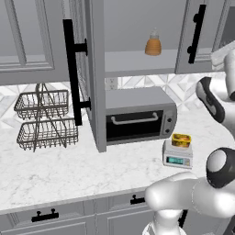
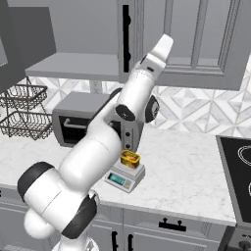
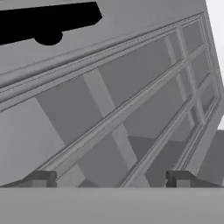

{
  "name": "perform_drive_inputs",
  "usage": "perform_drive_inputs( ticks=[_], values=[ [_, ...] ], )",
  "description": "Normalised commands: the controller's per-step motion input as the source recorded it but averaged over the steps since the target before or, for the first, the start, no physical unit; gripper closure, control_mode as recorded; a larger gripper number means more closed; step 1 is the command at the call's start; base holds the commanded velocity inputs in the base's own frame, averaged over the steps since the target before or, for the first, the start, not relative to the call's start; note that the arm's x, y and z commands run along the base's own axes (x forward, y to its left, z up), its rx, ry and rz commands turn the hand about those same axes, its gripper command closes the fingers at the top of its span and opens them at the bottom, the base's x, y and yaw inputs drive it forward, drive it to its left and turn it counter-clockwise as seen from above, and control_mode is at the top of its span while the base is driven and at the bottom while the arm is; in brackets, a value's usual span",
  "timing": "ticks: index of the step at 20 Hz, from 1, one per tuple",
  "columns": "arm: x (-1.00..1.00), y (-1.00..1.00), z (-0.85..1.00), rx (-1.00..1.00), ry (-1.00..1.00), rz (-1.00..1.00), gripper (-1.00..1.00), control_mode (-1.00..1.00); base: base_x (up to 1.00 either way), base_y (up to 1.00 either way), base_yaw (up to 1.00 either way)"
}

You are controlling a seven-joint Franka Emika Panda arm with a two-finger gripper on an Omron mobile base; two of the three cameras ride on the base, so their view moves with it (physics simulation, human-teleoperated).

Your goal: Pick the canned food and place it on the digital scale for weighing, and close the cabinet.

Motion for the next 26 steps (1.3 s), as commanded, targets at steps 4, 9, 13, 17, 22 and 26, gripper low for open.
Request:
perform_drive_inputs(
  ticks=[4, 9, 13, 17, 22, 26],
  values=[
    [-0.94, 0.00, 0.36, 0.02, -0.28, 0.00, -1.00, -1.00, 0.00, 0.00, 0.00],
    [-1.00, 0.00, 0.02, -0.01, -0.58, 0.00, -1.00, -1.00, 0.00, 0.00, 0.00],
    [-0.75, 0.05, -0.07, 0.03, -0.74, 0.00, -1.00, -1.00, 0.00, 0.00, 0.00],
    [-0.23, 0.38, -0.60, 0.00, -0.53, 0.00, -1.00, -1.00, 0.00, 0.00, 0.00],
    [0.06, 0.96, -0.90, 0.01, -0.30, -0.03, -1.00, -1.00, 0.00, 0.00, 0.00],
    [0.48, 1.00, -0.76, 0.02, -0.20, -0.09, -1.00, -1.00, 0.00, 0.00, 0.00]
  ],
)
